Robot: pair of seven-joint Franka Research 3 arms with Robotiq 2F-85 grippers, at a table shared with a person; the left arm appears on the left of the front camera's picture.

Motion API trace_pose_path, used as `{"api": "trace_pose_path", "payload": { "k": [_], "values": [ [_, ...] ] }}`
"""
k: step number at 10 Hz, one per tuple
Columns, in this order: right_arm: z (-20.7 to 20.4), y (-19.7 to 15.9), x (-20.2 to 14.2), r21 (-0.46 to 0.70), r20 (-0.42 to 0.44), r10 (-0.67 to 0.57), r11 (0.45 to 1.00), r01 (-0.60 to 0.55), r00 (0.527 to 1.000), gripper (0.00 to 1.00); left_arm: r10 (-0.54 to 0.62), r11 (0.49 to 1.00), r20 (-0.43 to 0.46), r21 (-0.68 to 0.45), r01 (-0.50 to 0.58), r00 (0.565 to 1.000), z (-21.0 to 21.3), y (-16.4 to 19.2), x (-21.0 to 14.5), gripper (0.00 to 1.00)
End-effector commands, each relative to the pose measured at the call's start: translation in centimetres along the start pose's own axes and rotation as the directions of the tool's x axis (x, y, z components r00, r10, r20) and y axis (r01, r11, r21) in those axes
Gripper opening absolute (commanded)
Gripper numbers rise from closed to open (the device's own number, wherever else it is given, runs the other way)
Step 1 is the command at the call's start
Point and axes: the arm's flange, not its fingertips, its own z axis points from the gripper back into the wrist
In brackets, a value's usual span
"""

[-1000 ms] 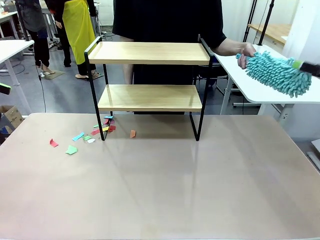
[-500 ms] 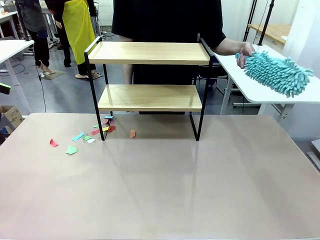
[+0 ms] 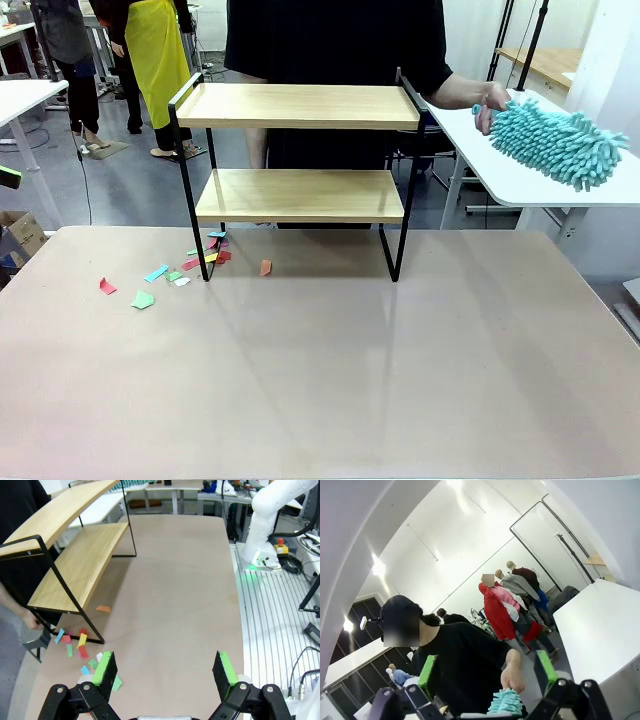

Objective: Clean the shelf.
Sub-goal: Hand the Duster back to the human.

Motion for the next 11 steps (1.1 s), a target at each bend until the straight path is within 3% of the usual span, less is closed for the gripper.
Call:
{"api": "trace_pose_path", "payload": {
  "k": [1, 11],
  "values": [
    [0.19, 0.40, 0.00, -0.011, -0.003, 0.020, 1.000, -0.020, 1.000, 1.00, -0.005, 1.000, 0.027, 0.006, 0.005, 1.000, 0.00, 0.05, 0.33, 1.00],
    [0.19, 0.40, 0.00, -0.011, -0.003, 0.020, 1.000, -0.020, 1.000, 1.00, -0.005, 1.000, 0.027, 0.006, 0.005, 1.000, 0.00, 0.05, 0.33, 1.00]
  ]
}}
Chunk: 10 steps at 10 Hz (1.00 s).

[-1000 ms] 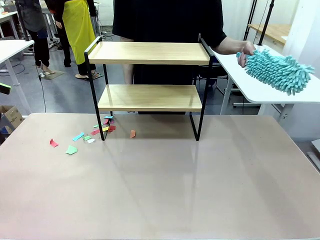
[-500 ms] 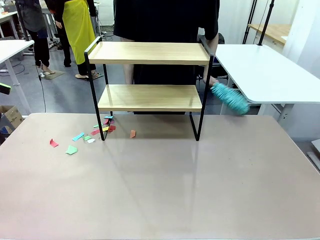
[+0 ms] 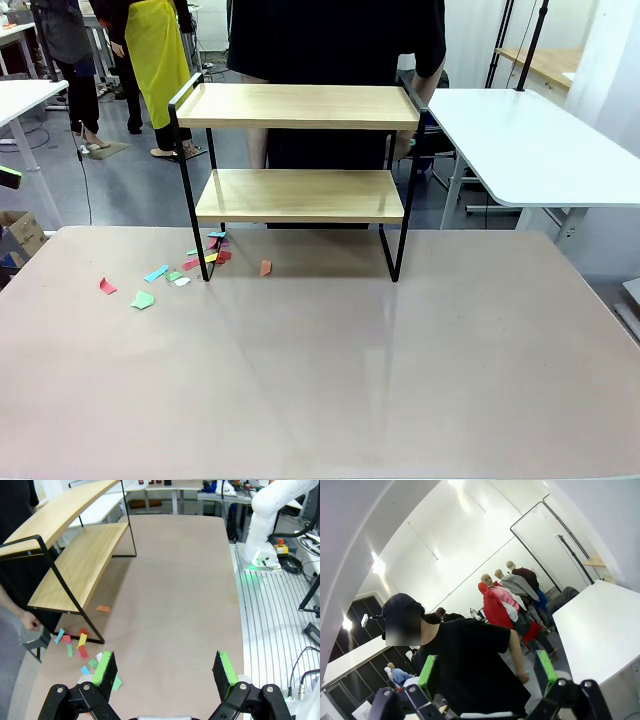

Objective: Clean the shelf.
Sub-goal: Hand the Duster back to the human.

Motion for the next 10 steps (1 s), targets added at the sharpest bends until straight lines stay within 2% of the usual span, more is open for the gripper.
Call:
{"api": "trace_pose_path", "payload": {
  "k": [1, 10],
  "values": [
    [0.15, 0.10, -0.07, -0.009, -0.002, 0.009, 1.000, -0.009, 1.000, 1.00, -0.005, 1.000, 0.027, 0.006, 0.005, 1.000, 0.00, 0.05, 0.33, 1.00],
    [0.15, 0.10, -0.07, -0.009, -0.002, 0.009, 1.000, -0.009, 1.000, 1.00, -0.005, 1.000, 0.027, 0.006, 0.005, 1.000, 0.00, 0.05, 0.33, 1.00]
  ]
}}
